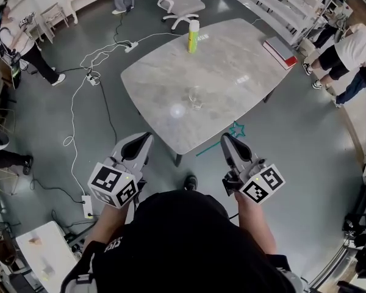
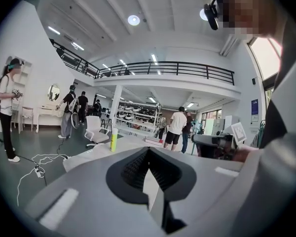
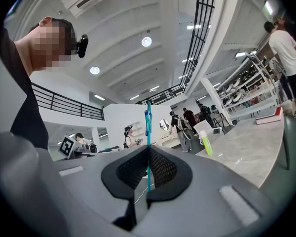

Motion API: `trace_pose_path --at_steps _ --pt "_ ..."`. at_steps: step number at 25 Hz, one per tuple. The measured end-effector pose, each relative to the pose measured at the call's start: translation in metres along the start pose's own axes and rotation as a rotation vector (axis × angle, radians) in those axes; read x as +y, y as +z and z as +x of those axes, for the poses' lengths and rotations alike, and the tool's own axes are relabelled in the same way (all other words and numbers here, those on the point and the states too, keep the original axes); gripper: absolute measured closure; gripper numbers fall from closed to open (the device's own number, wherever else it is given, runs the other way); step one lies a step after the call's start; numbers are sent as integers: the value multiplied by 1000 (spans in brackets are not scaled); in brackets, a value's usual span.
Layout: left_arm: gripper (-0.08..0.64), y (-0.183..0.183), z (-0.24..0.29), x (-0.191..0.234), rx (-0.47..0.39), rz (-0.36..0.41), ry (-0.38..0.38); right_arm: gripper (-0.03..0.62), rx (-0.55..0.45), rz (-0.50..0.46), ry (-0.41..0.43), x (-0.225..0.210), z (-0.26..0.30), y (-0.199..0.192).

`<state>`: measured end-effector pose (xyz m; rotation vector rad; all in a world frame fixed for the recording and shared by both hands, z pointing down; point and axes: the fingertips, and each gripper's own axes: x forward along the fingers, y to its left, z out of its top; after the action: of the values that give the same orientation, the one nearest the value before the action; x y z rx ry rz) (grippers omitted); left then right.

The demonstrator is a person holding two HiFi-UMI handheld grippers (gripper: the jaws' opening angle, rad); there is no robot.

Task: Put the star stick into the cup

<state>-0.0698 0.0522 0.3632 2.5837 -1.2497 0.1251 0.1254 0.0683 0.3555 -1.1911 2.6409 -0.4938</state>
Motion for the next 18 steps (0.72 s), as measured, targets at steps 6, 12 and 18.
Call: trace_pose_path --at_steps 6,12,18 --pt "558 8 41 -16 21 5 7 574 6 40 11 -41 -4 9" --pt "558 4 71 -18 37 -10 11 574 28 78 -3 -82 -1 6" --pt "558 1 78 16 30 -18 7 574 50 75 1 -82 35 0"
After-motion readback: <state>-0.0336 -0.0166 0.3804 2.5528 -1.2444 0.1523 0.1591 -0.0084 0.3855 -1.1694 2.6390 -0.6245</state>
